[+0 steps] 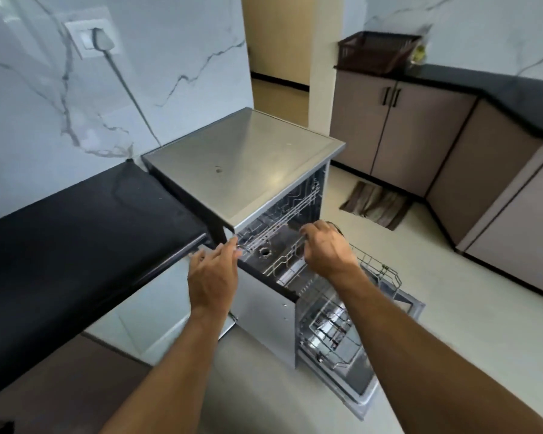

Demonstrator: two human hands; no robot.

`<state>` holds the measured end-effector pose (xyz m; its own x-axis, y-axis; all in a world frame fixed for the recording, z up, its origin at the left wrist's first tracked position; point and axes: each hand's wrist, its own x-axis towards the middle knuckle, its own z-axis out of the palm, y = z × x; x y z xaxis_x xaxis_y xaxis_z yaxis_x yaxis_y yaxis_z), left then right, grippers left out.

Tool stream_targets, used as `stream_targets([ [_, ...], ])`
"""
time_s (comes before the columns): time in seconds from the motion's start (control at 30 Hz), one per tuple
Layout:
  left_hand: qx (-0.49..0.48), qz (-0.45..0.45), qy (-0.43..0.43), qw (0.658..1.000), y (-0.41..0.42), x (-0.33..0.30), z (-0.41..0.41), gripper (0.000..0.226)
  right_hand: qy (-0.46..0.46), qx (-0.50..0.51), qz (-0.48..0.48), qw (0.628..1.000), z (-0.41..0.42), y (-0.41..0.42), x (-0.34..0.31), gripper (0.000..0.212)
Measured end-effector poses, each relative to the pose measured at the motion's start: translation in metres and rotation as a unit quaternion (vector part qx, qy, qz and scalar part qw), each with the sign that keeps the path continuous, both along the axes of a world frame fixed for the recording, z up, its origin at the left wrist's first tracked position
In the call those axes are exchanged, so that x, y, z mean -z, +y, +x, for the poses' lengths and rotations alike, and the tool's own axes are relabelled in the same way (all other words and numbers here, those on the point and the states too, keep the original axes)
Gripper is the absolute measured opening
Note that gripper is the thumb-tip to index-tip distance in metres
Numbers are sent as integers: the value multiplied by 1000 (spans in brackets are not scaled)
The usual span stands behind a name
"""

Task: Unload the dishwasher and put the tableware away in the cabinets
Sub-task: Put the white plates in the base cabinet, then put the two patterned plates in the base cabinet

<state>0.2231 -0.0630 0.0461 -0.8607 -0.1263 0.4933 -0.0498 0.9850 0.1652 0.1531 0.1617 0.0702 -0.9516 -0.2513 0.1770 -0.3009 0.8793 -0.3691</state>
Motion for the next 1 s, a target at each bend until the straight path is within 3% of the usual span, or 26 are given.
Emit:
stream_targets([
  [0.07, 2, 12, -3, 1000, 39, 0, -10, 33, -9, 12, -5, 1000, -6, 39, -1, 31],
  [0.2, 34, 21, -29, 999, 118, 7, -23, 71, -25, 21, -3, 999, -15, 112, -3, 29],
  [0.27, 44, 11, -54, 998, 152, 10, -27, 78, -33, 34, -6, 999, -19, 145, -2, 31],
  [0.6, 58, 20, -116, 991, 232, 21, -55, 59, -70, 56, -7, 996, -39, 234, 6, 36],
  [1.0, 62, 24, -194, 979, 250, 46, -150, 64, -120, 69, 18, 990, -115, 258, 31, 39],
])
